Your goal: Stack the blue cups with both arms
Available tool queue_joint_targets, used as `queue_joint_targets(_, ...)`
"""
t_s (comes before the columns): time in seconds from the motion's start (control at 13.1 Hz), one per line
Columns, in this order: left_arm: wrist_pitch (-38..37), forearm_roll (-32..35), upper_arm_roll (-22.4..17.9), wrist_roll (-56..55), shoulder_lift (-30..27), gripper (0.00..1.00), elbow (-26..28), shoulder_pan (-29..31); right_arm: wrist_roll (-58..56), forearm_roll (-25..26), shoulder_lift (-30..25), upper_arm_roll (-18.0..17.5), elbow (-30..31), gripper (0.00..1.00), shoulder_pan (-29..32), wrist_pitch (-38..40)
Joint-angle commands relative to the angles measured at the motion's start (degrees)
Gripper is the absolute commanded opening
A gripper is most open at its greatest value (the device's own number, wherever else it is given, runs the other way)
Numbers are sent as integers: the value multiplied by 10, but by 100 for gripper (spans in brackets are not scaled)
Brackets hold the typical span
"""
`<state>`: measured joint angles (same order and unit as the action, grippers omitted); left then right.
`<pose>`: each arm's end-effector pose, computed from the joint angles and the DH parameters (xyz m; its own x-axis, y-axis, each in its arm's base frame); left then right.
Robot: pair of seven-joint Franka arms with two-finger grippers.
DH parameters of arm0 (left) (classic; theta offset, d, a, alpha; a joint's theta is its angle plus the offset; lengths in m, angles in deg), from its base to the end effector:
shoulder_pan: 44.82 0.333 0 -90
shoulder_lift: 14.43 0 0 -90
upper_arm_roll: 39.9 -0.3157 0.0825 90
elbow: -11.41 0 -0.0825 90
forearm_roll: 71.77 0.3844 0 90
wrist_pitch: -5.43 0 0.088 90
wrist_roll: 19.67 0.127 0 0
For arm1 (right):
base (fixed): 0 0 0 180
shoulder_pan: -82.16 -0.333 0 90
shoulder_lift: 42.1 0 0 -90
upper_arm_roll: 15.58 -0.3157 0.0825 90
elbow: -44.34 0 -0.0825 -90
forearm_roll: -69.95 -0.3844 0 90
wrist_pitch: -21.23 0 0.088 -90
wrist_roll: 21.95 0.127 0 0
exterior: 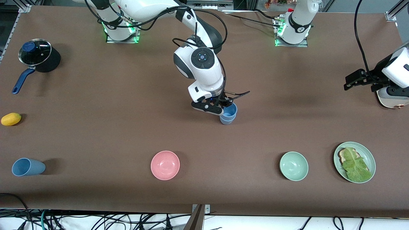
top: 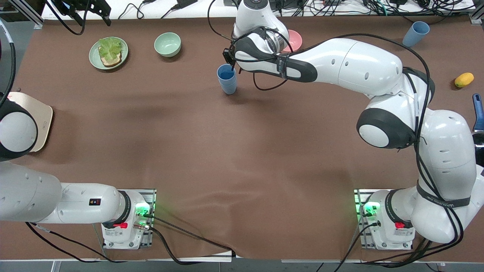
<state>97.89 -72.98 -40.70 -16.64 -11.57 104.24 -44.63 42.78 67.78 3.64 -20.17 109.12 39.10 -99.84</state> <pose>0.5695 0.0071 0.5564 0.9979 -0.0347 -0.0552 -0.0334 -0.9992 0.0233 0.5390 0.5671 0.3295 0.9416 -0.3368 -0.0057 -0.3308 -0.9212 -0.2050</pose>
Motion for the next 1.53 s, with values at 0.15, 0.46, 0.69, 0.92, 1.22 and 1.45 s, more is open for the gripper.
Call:
queue_joint_targets(0.15, -3, 2, -4, -5, 10, 100, -10, -10, -1, 9, -11, 14, -26, 74, 7, 63)
queue_joint_targets(0.46, -3, -4, -4, -5, 29, 100, -46, -6, -163, 0, -63, 30, -24, 99, 91, 164)
queue_joint_targets(0.69, -3, -6, -6, -4, 31, 100, -46, -5, -289, -3, -112, 33, -21, 100, 175, 271)
queue_joint_targets(0.92, -3, -5, -8, -4, 31, 100, -46, -5, -392, -5, -158, 33, -21, 100, 267, 367)
queue_joint_targets(1.22, -3, -3, -8, -4, 37, 100, -46, -5, -450, -6, -294, 55, 138, 100, 320, 356)
queue_joint_targets(1.45, -3, -4, -7, -4, 37, 100, -46, -5, -518, -10, -373, 50, 227, 100, 400, 338)
